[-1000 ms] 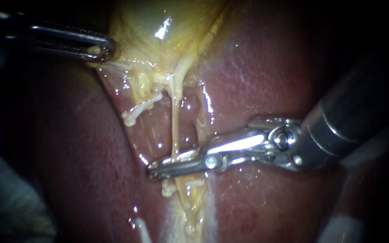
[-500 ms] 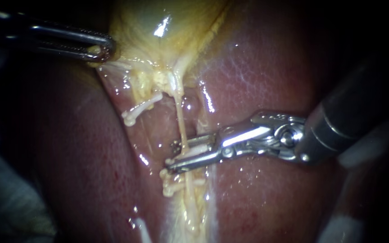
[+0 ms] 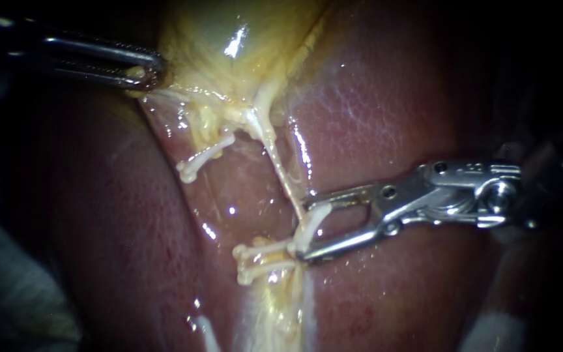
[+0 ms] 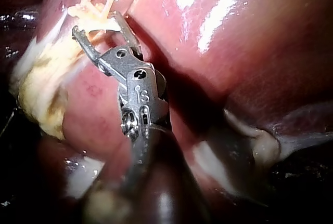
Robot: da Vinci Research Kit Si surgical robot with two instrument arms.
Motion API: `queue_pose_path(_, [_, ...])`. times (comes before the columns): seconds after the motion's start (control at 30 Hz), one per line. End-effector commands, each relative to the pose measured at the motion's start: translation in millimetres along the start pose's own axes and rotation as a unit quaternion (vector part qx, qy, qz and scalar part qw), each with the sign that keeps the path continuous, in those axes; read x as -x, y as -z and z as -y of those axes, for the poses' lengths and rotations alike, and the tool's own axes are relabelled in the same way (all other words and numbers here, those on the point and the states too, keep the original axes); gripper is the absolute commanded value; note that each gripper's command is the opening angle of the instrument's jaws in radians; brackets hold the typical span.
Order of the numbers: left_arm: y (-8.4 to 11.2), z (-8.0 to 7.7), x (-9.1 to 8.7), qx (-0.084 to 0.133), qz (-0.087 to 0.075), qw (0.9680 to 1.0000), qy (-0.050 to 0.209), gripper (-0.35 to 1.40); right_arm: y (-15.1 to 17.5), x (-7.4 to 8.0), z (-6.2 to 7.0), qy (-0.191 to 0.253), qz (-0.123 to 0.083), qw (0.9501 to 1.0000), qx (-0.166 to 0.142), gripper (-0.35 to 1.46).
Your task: Going back first clip right tube
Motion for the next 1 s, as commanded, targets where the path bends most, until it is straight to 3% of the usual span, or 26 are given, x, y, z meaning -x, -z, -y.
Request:
queue_pose_path(0.03, [0.0,0.0,0.0,0.0,0.0,1.0,0.0,-0.35,0.3,0.0,0.0,0.006,-0.001,1.0,0.004,0.46])
queue_pose_path(0.13, [0.0,0.0,0.0,0.0,0.0,1.0,0.0,-0.35,0.8,-0.1,0.1,0.025,-0.002,0.9995,0.018,0.47])
queue_pose_path(0.33, [0.0,0.0,0.0,0.0,0.0,1.0,0.0,-0.35,0.3,-0.3,-0.3,0.021,-0.006,0.9987,0.046,0.48])
queue_pose_path(0.57, [-0.1,0.1,0.0,0.0,0.0,1.0,0.0,-0.35,-5.2,0.2,-2.7,0.014,0.0,0.9995,0.029,0.5])
queue_pose_path(0.73, [-0.1,0.2,0.1,0.0,0.0,1.0,-0.001,-0.35,-8.5,1.5,-3.2,-0.015,0.0,0.9998,0.013,0.5])
queue_pose_path(0.87, [-0.2,0.2,0.1,0.0,0.0,1.0,-0.001,-0.35,-9.9,2.2,-3.4,-0.047,-0.025,0.9986,-0.007,0.5])
queue_pose_path(1.0, [-0.2,0.2,0.1,0.0,0.0,1.0,-0.001,-0.35,-10.5,2.3,-3.6,-0.103,-0.07,0.9914,-0.042,0.5])
